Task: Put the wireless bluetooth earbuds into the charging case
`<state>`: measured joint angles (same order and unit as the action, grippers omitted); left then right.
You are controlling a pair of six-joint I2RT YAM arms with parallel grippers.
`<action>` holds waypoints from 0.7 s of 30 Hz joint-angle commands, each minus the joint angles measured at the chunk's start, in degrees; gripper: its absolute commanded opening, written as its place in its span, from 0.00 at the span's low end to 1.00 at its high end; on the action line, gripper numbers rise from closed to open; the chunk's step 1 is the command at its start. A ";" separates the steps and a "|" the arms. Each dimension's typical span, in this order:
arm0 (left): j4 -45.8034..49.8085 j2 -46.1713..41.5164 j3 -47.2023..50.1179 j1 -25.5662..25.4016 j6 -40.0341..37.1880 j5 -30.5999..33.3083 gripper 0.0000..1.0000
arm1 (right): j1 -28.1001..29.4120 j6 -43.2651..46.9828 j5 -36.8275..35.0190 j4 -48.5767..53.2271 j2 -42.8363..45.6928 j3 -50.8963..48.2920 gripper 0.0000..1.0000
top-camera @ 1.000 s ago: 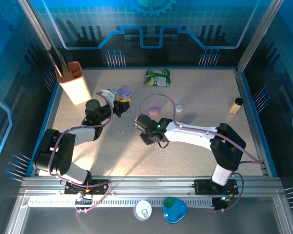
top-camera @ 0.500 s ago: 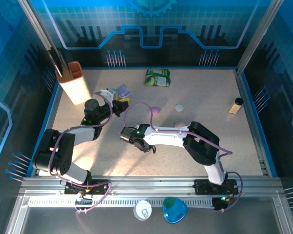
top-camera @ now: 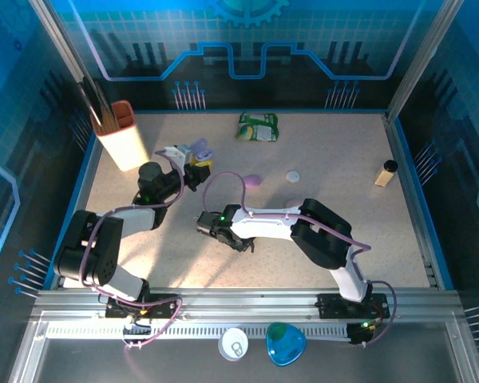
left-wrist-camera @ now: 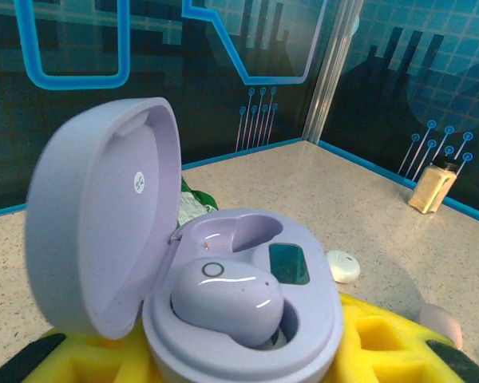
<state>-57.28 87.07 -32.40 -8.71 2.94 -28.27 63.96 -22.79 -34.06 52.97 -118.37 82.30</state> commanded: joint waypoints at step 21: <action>-4.10 0.98 1.63 0.06 -2.51 -11.79 0.28 | -10.67 1.98 12.57 -11.01 18.85 -10.81 0.20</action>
<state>-58.02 87.50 -32.05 -8.73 2.59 -33.32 55.29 -21.89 -26.59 45.63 -104.64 73.30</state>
